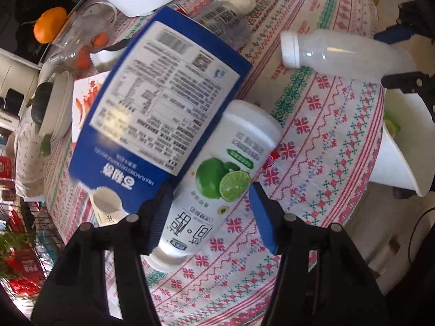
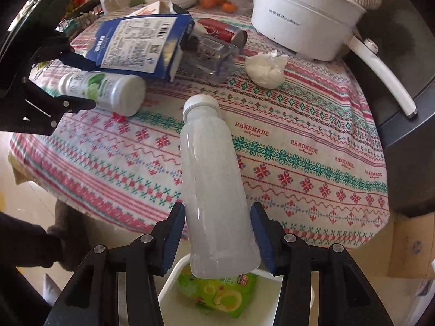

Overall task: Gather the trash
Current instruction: 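Grasp the milky white bottle with the right tool while the left tool grasps the lime-label bottle, then carry both bottles over the white bin and open both tools to drop them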

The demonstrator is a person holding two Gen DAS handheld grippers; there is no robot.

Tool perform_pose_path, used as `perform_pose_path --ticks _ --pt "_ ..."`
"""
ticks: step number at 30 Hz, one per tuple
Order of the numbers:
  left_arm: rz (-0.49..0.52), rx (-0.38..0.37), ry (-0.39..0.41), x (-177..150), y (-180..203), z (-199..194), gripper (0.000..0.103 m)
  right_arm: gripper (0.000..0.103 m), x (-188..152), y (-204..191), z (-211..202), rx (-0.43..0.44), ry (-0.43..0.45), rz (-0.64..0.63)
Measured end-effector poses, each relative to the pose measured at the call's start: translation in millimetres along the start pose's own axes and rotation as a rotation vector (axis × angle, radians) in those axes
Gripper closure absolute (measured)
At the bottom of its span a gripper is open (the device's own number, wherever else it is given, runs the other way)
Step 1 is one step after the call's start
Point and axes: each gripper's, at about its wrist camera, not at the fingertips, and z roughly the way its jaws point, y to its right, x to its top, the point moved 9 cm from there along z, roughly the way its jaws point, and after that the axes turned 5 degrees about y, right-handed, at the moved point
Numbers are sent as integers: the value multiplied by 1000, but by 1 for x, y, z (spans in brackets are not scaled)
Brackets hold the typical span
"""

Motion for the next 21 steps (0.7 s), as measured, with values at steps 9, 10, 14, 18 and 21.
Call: perform_pose_path --ticks 9,10,14,18,21 --pt "34 -50 -59 5 9 7 46 50 17 2 31 3 -52 -2" --pt "33 -49 -62 8 7 9 46 50 18 0 34 -1 -56 -4" --pt "-69 -54 -55 10 8 6 47 50 28 -4 44 -10 -58 2" --pt "-231 -107 -16 8 6 1 47 51 37 -3 48 -11 -29 17" --pt "-317 -129 12 3 9 -5 48 52 42 3 46 27 -7 91"
